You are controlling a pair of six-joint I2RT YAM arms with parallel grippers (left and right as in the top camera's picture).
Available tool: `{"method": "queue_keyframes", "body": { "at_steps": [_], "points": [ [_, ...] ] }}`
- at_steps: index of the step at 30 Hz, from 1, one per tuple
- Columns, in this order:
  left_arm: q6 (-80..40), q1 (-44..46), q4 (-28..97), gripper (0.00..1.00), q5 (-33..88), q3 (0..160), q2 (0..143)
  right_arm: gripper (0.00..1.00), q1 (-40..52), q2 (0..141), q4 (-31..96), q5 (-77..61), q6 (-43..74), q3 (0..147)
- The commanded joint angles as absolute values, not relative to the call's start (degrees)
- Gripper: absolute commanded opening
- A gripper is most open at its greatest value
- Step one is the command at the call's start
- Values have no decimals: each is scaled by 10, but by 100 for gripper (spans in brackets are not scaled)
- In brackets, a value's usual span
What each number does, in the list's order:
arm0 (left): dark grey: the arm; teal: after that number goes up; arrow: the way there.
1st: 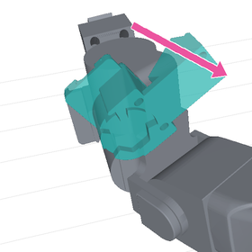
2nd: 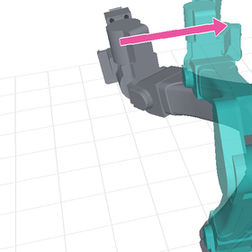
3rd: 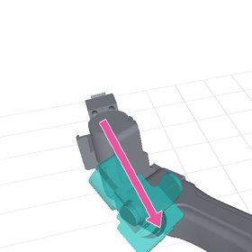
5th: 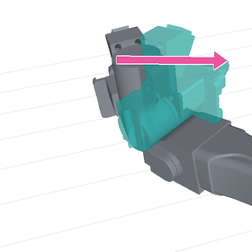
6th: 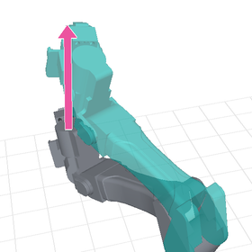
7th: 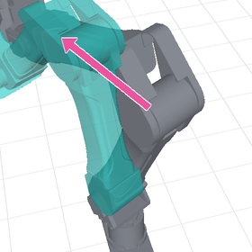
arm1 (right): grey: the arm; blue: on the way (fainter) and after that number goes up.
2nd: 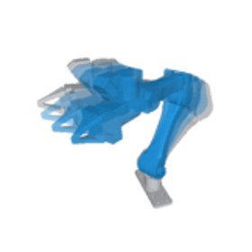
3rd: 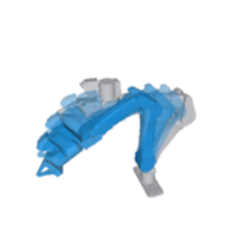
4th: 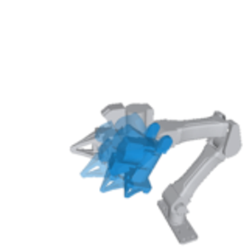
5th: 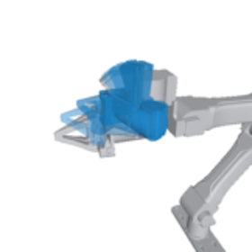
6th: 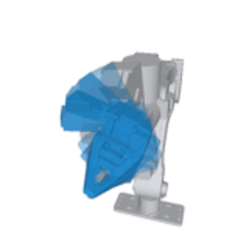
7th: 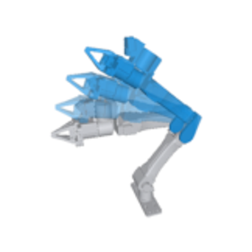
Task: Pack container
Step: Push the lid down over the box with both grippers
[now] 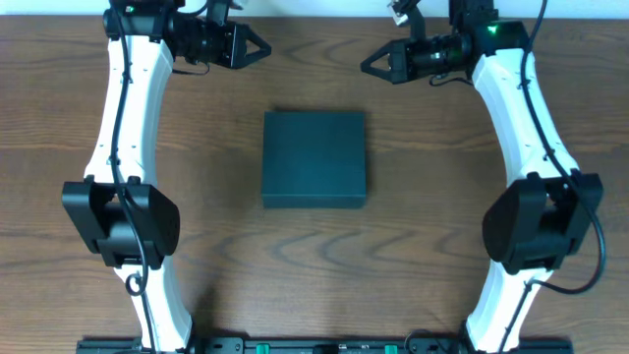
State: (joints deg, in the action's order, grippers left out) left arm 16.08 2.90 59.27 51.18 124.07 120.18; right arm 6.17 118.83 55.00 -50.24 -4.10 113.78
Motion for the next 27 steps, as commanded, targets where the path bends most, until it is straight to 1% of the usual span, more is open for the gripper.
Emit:
{"method": "queue_keyframes", "body": {
  "at_steps": [1,5,10,16,21,27],
  "points": [
    [185,29,602,6,496,1251,1183,2,65,1154,566,-437,-63,1147],
    [201,36,629,6,468,1251,1183,2,70,1136,605,-372,-63,1147],
    [212,50,663,5,399,1251,1183,1,81,1111,637,-288,-63,1147],
    [212,54,684,6,392,1251,1164,2,90,1092,642,-273,-86,1147],
    [212,52,699,6,316,1251,1097,2,90,1057,667,-241,-125,1147],
    [205,53,701,6,306,1251,994,1,90,994,740,-219,-166,1147]
  ]
}}
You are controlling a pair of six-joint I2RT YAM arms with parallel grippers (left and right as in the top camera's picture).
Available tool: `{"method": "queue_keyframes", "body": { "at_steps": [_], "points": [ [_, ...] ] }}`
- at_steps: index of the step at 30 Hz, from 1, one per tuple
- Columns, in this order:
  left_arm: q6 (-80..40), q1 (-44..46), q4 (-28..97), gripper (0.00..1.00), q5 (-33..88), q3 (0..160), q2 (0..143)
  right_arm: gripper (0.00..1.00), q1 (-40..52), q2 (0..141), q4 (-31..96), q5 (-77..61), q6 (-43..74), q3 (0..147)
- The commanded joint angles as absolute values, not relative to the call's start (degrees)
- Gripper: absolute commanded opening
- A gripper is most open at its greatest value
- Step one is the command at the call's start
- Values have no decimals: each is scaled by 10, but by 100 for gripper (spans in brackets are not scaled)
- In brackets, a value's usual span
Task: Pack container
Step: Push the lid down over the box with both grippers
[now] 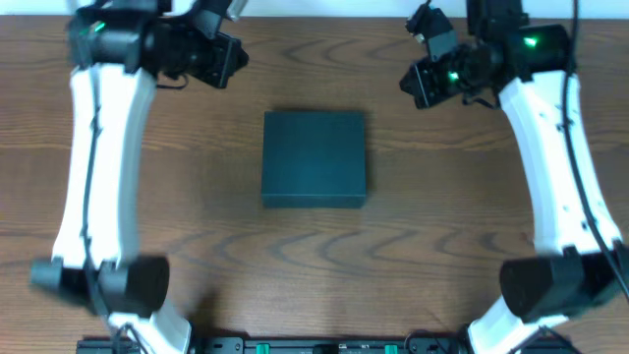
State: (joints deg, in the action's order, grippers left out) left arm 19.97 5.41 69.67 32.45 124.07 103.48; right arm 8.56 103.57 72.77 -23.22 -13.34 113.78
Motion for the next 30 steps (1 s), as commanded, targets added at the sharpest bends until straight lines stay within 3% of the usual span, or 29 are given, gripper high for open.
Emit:
{"method": "queue_keyframes", "body": {
  "at_steps": [1,7,12,17,24,25,27,28,30],
  "points": [
    [201,53,702,6,307,1250,975,2,90,979,750,-219,-165,1147],
    [213,53,720,6,292,1228,873,2,90,876,805,-206,-166,1146],
    [213,53,660,6,281,1060,719,2,90,759,840,-201,-166,1091],
    [166,62,599,6,285,829,538,2,91,603,848,-242,-163,889],
    [121,68,666,6,322,651,370,2,91,353,831,-317,-98,617],
    [111,68,669,8,326,645,357,15,91,328,831,-319,-87,606],
    [100,68,670,59,325,645,343,83,91,285,832,-315,-71,600],
    [98,68,670,95,324,645,338,99,91,269,831,-315,-71,600],
    [98,68,673,95,325,645,336,99,91,245,832,-315,-55,600]
  ]
}}
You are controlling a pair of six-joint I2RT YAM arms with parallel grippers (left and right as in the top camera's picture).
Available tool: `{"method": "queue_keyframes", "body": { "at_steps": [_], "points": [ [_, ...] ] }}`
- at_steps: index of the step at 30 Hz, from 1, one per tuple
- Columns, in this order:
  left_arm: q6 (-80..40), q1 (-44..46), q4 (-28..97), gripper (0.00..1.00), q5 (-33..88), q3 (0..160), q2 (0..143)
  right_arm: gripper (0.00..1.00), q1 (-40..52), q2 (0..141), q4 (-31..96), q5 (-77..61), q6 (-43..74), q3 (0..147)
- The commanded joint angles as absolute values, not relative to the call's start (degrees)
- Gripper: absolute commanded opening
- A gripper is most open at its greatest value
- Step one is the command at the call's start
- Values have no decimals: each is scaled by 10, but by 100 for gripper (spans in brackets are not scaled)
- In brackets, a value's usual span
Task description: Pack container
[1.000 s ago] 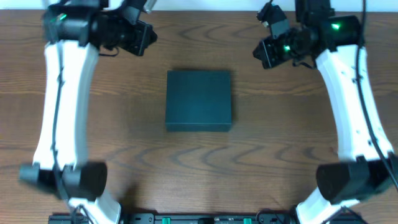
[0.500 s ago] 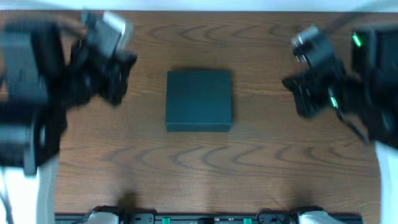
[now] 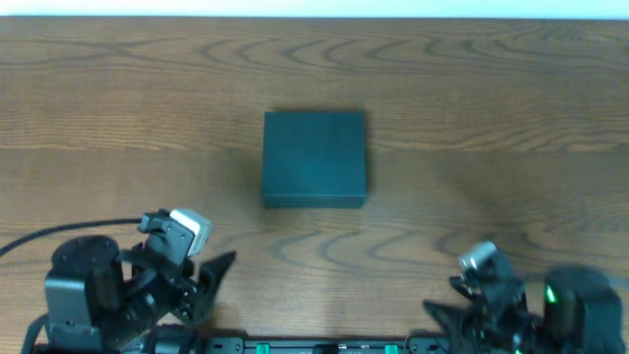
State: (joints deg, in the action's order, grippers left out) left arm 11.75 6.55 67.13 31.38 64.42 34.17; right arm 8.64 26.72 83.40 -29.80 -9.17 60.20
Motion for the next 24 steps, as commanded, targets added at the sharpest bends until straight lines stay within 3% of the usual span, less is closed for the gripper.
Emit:
{"method": "queue_keyframes", "body": {
  "at_steps": [1,24],
  "points": [
    [95,68,679,95,326,645,336,99,91,236,832,-315,-43,600],
    [118,70,705,95,284,643,310,99,91,227,834,-315,-43,600]
  ]
}}
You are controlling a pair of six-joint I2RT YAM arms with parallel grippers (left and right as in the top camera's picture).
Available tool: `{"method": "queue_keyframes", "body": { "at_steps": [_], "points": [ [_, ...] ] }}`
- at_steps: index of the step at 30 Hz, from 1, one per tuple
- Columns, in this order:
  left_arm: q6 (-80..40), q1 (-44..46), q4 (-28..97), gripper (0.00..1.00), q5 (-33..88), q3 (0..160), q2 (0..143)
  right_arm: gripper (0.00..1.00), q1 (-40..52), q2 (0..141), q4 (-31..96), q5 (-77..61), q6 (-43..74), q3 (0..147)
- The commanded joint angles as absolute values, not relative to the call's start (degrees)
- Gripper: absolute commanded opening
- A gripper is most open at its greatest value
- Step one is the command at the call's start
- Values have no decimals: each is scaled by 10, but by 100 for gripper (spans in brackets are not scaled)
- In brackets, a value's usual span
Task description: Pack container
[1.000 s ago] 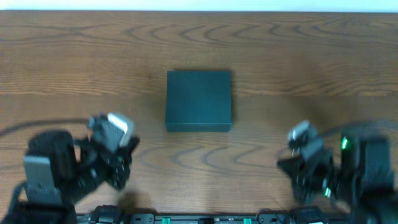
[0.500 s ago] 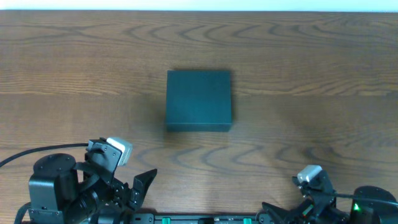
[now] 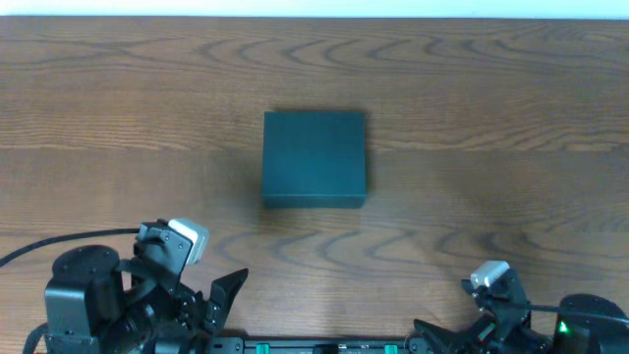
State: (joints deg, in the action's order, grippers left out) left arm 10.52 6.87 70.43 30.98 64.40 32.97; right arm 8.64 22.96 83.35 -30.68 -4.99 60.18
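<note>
A dark teal box (image 3: 314,157) lies flat on the middle of the wooden table (image 3: 511,118) with its lid on, so its contents are hidden. My left gripper (image 3: 224,295) is folded back at the near left edge, well short of the box, with dark fingers pointing right. At the near right edge my right gripper (image 3: 432,332) is tucked low and partly cut off by the frame. Nothing is seen in either gripper, and the gap between the fingers cannot be made out on either side.
A black cable (image 3: 59,244) loops from the left arm's base toward the left edge. A black rail (image 3: 314,346) runs along the near edge between the two arm bases. Nothing else stands on the wood.
Both arms have settled slightly lower toward the near edge. The left gripper now sits a little further right. The box has not moved.
Both arms first reached to the far side of the table, grippers facing each other beyond the closed box. They then stood wider apart at the far corners. Later both were folded back at the near edge, where they still rest. The box stayed closed and still.
</note>
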Motion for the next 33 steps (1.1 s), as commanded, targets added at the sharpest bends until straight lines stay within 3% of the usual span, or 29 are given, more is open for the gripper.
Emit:
{"method": "queue_keyframes", "body": {
  "at_steps": [1,13,21,33],
  "points": [
    [119,70,703,95,271,639,298,99,91,227,834,-315,-43,600],
    [74,-21,469,96,164,344,95,99,91,227,834,-315,-43,600],
    [24,-46,321,95,121,179,47,99,91,227,834,-315,-43,600],
    [-8,-46,279,95,88,78,1,99,91,227,834,-315,-43,600]
  ]
}}
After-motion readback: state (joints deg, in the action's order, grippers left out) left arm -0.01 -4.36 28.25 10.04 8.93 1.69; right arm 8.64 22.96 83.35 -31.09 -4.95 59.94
